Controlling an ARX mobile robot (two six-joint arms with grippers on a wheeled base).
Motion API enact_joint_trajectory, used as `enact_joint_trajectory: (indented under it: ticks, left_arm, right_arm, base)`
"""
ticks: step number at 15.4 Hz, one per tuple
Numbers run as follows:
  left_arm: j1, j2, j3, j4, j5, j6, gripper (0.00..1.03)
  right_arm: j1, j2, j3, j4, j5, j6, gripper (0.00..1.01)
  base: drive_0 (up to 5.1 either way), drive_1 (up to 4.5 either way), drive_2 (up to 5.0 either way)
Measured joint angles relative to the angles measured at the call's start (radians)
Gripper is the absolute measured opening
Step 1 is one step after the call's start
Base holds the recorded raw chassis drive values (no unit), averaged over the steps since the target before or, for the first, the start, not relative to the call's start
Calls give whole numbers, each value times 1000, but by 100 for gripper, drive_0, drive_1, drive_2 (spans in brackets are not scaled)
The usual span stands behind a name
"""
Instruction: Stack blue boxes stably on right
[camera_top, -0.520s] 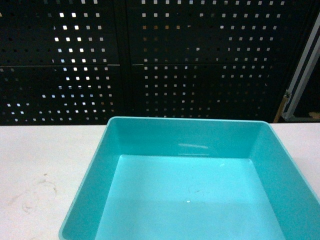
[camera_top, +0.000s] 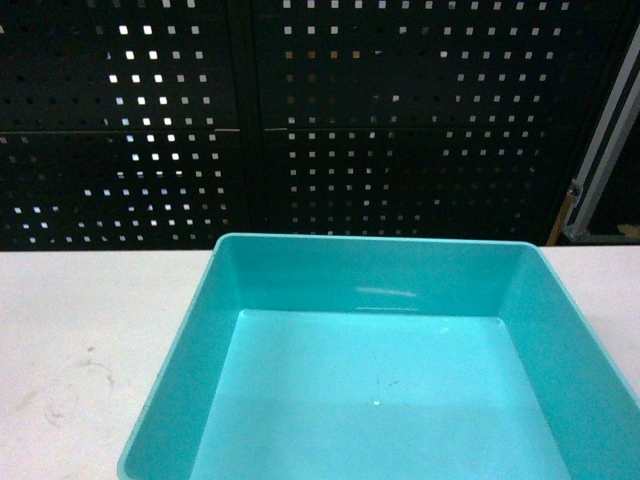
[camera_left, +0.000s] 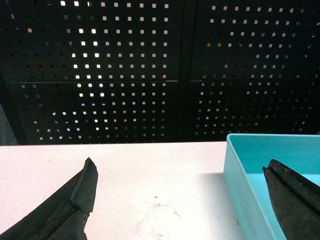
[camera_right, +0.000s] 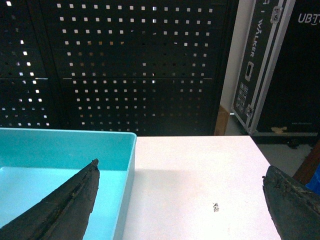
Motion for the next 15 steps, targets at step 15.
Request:
enact_joint_trajectory:
  ticks: [15]
  left_arm:
    - [-394, 223, 1, 173, -352, -4, 98]
  right_arm:
    - [-307, 161, 1, 167, -311, 2, 98]
  base:
    - [0, 0, 0]
